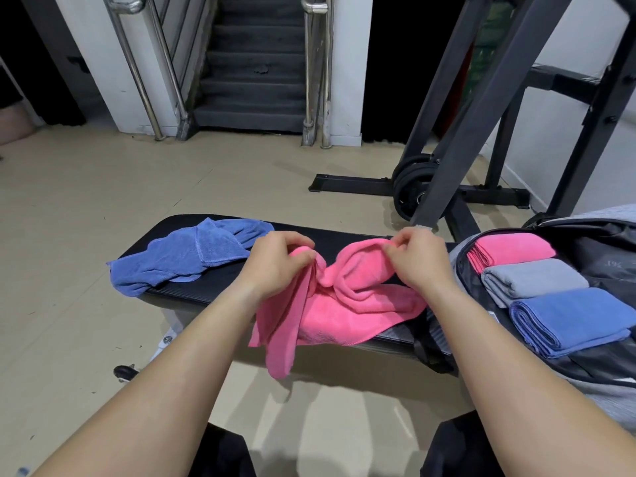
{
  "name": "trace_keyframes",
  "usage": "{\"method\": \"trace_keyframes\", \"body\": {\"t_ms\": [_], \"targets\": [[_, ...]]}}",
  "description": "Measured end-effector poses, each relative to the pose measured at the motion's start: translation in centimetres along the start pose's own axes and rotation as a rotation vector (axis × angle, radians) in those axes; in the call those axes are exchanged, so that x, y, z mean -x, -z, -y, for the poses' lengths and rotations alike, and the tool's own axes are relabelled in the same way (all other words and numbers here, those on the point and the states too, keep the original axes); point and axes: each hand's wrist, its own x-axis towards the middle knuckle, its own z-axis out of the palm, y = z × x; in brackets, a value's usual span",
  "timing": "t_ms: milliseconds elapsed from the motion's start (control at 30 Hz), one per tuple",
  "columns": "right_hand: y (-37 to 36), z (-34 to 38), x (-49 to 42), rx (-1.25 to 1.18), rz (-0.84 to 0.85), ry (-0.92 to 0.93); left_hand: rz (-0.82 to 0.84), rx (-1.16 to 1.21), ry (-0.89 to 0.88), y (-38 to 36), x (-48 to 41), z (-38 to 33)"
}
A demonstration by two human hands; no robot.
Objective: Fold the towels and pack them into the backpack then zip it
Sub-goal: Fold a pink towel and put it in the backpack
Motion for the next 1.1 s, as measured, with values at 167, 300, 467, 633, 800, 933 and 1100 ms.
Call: {"method": "trace_keyframes", "body": {"t_ms": [167,300,467,633,800,933,1100], "targets": [[-0.1,2.0,0.9,-0.076,0.178,0.209,0.083,0.134,-0.012,-0.6,0.1,-0.3],[-0.9,4.5,2.4,-0.088,0.336,0.416,0.143,0.211,-0.091,-0.6,0.4,-1.2],[-1.8,4.4,1.8,-0.076,0.322,0.309,0.076,0.127,-0.082,-0.5,0.7,-1.3],[-2.1,4.2,1.5,0.073,0.199,0.234,0.028,-0.066,-0.018,0.6,1.0,-0.2],[-2.7,4.2,1.2,0.088,0.172,0.190,0.067,-0.186,0.012,2.0,1.3,1.2],[-3.3,4.6,1.3,0.071,0.170,0.191,0.042,-0.125,0.046,2.6,1.8,1.8],[-3.6,4.9,1.4,-0.119,0.201,0.259,0.000,0.126,0.081,2.7,2.0,1.3]]}}
